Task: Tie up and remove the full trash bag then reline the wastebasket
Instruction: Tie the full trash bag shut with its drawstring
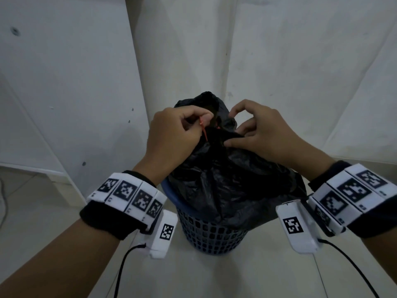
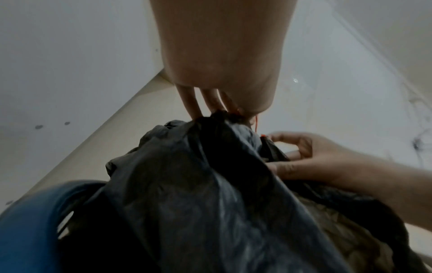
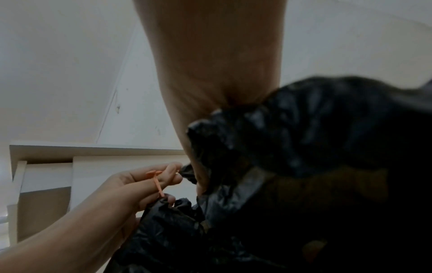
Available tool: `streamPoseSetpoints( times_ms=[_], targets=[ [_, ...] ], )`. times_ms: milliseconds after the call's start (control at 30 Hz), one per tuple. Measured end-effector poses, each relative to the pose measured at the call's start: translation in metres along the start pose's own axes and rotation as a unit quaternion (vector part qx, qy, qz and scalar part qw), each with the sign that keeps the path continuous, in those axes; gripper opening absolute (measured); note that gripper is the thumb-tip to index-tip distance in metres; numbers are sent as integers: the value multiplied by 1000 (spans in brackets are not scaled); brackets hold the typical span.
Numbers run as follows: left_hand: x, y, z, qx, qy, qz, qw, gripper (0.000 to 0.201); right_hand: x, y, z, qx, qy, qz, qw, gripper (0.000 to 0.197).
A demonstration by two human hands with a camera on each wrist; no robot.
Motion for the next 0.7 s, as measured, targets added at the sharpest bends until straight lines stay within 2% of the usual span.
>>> streamPoseSetpoints(
  times_ms=[100,167,267,333,400,600,700],
  targets=[
    [1,-2,1,-10,10,-32,999,11,-1,-1,0,-18,-8,11,1000,54],
    [4,2,0,14,-11,-60,998,12,-3,-2,-1,-22,-15,15,1000,54],
    [6,9,-6,80,-125,-90,985,16,-4,-1,-2,-19,-34,19,999,50],
    [7,11,-10,145,-223,-107,958,22,-4,-1,-5,-15,-45,20,999,47],
    [7,13,-10,173,-271,-122,939,22,-4,0,-6,-8,-59,21,998,45],
    [5,16,-12,144,-306,-144,930,23,-5,2,-11,35,-102,27,994,43],
    [8,22,-16,119,-335,-178,918,24,-5,4,-15,51,-133,20,990,43]
  ],
)
Point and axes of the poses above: each hand's wrist, its own x-axis away from the middle knuckle, its own y-axis out of the palm, z = x × y, the point moved 5 cm from there along -x, towards the middle knuckle, and after that the axes turned 14 degrees about -y, right-handed, at the moved point
